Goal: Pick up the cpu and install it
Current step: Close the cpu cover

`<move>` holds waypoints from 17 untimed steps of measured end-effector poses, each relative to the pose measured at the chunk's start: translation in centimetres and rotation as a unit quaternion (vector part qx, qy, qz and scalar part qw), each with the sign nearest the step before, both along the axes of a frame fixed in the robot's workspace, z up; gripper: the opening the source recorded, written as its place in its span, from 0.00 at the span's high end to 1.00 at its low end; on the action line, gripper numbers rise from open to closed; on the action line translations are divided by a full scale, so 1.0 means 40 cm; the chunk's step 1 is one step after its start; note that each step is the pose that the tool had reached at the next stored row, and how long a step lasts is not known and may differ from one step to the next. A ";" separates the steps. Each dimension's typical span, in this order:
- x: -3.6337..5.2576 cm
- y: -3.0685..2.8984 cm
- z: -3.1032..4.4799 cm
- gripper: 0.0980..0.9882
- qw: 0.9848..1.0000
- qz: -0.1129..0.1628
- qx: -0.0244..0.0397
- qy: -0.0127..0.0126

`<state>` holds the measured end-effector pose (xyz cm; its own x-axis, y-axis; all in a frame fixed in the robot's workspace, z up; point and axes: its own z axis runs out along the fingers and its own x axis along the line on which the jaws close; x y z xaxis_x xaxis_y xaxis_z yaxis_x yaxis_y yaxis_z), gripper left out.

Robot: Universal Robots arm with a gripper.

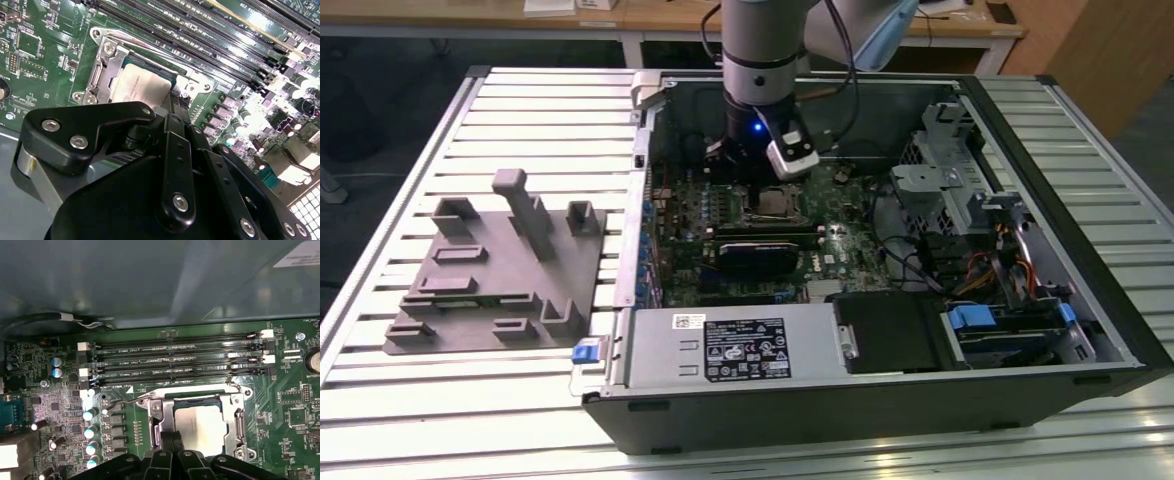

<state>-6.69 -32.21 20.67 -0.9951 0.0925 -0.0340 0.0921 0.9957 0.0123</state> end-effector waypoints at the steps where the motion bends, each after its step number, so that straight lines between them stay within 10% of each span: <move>1: 0.000 0.000 -0.001 0.99 1.000 0.000 0.000 0.000; 17: -0.002 0.000 -0.016 0.99 1.000 0.000 0.000 0.000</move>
<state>-6.79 -32.22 20.04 -0.9952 0.0916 -0.0341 0.0912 0.9958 0.0124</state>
